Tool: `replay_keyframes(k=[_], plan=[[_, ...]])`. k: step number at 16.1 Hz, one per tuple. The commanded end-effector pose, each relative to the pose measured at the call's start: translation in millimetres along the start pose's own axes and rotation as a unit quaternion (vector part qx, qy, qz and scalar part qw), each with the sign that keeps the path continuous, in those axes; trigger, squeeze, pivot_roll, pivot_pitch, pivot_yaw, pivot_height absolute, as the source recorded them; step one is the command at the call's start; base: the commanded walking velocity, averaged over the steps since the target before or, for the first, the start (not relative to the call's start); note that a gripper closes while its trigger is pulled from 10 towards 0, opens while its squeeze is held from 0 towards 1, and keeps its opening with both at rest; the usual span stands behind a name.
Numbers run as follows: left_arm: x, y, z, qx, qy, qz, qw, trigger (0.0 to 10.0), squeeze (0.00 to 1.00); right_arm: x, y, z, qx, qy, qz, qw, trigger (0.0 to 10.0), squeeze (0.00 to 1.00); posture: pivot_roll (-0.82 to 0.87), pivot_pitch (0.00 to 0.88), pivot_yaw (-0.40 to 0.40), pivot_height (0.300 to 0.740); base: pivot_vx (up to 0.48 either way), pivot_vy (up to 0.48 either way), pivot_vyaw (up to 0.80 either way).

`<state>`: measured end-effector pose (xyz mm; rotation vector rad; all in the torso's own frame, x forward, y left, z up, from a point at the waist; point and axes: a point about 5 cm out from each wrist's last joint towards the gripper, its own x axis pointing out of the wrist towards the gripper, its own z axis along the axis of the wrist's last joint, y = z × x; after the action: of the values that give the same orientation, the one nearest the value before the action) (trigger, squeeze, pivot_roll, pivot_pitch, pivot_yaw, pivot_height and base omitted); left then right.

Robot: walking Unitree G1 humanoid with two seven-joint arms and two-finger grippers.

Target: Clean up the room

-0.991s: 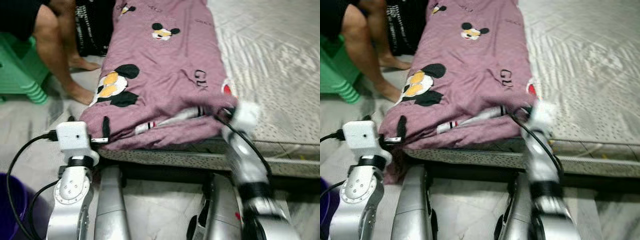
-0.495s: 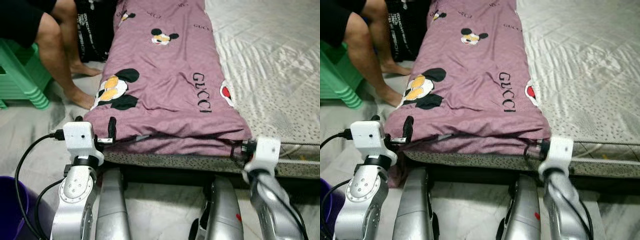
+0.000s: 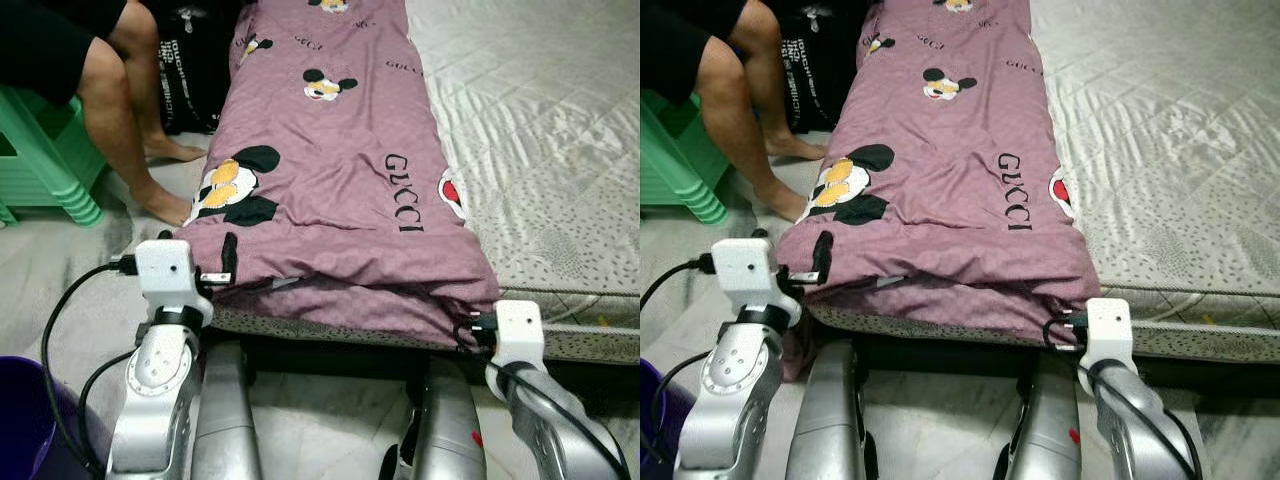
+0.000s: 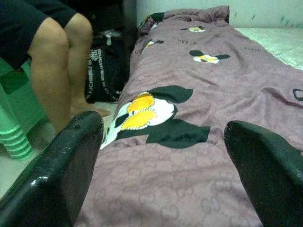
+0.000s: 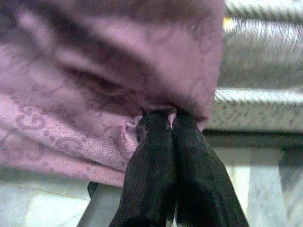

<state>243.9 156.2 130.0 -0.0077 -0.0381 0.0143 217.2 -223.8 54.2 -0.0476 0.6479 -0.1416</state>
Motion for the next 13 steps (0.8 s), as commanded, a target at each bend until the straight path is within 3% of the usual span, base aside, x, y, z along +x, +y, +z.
replay_keyframes(k=[1,2,3,4,5,6,8,11,13], plan=[[0.7,1.5,-1.7,0.003,0.002,0.002,1.0,10.0,0.0,4.5,-14.2,-12.8,0.025,0.043,-0.035,0.998,0.0,0.0,0.04,0.012,0.001,0.508,0.0,0.0,0.0],[1.4,2.9,-3.4,0.006,0.004,0.004,1.0,10.0,0.0,10.4,-19.7,-16.2,0.033,0.066,-0.044,0.996,0.0,0.0,0.04,0.007,0.002,0.508,0.0,0.0,0.0],[2.5,3.7,-4.1,0.008,0.005,0.005,1.0,10.0,0.0,13.4,-22.2,-14.5,0.036,0.072,-0.051,0.995,2.5,0.0,0.04,0.003,0.004,0.508,0.0,0.0,0.0],[3.6,4.2,-4.4,0.009,0.006,0.005,1.0,10.0,0.0,15.7,-24.9,-7.9,0.018,0.061,-0.06,0.996,9.8,0.0,0.04,0.0,0.006,0.508,0.0,0.0,0.0],[5.6,4.8,-4.2,0.011,0.005,0.005,1.0,10.0,0.0,17.6,-34.8,13.1,-0.048,0.009,-0.099,0.994,10.0,0.78,0.04,0.0,0.007,0.508,0.0,0.0,0.0],[7.5,5.3,-4.2,0.012,0.004,0.005,1.0,10.0,0.0,17.7,-40.4,25.1,-0.079,-0.019,-0.126,0.989,10.0,1.0,0.03,0.0,0.008,0.508,0.0,0.0,0.0],[10.5,5.8,-4.1,0.012,0.002,0.005,1.0,10.0,0.0,14.5,-47.6,36.5,-0.074,-0.041,-0.156,0.984,10.0,1.0,0.02,0.0,0.009,0.508,0.0,0.0,0.0],[12.7,5.3,-4.8,0.012,0.0,0.004,1.0,10.0,0.0,8.9,-50.9,36.6,-0.059,-0.054,-0.168,0.983,10.0,1.0,0.01,0.0,0.012,0.508,0.0,0.0,0.0],[13.9,3.9,-6.5,0.012,0.001,0.002,1.0,10.0,0.0,-0.1,-48.4,53.8,-0.118,-0.134,-0.178,0.968,10.0,1.0,0.0,0.0,0.021,0.508,0.0,0.0,0.0]])
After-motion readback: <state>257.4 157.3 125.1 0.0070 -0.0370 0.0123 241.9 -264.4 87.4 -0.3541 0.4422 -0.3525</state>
